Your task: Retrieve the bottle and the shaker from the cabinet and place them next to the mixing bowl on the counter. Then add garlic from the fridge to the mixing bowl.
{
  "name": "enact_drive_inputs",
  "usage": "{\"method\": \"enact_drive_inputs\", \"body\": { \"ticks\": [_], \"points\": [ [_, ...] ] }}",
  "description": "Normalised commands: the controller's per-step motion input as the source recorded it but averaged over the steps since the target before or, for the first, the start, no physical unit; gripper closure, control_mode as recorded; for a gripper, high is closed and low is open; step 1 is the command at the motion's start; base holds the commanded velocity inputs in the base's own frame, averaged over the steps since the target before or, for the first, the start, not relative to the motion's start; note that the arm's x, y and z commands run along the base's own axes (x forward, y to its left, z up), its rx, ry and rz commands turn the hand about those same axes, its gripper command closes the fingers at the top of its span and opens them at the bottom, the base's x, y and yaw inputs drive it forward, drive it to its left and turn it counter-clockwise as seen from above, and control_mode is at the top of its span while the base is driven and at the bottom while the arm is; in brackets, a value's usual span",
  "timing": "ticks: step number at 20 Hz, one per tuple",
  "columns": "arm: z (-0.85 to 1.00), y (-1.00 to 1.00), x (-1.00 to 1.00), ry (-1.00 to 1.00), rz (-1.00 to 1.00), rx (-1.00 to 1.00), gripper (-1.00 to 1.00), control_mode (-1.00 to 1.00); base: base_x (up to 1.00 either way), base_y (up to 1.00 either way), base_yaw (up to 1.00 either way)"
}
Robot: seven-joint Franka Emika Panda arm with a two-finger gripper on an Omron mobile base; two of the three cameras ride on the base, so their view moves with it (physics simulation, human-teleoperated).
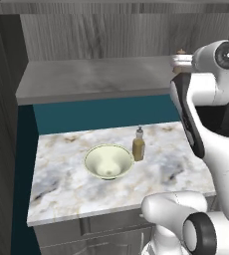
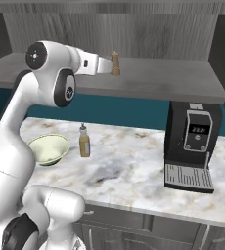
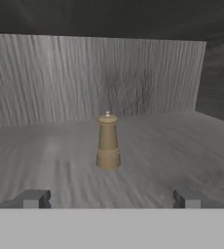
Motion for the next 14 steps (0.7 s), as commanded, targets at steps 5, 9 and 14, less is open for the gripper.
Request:
{"method": "enact_drive_inputs", "body": {
  "ticks": [5, 9, 14],
  "points": [
    [0.00, 0.00, 0.52, 0.00, 0.00, 0.00, -1.00, -1.00, 0.00, 0.00, 0.00],
    [0.00, 0.00, 0.48, 0.00, 0.00, 0.00, -1.00, -1.00, 0.00, 0.00, 0.00],
    [-0.02, -0.02, 0.28, 0.00, 0.00, 0.00, -1.00, -1.00, 0.00, 0.00, 0.00]
  ]
}}
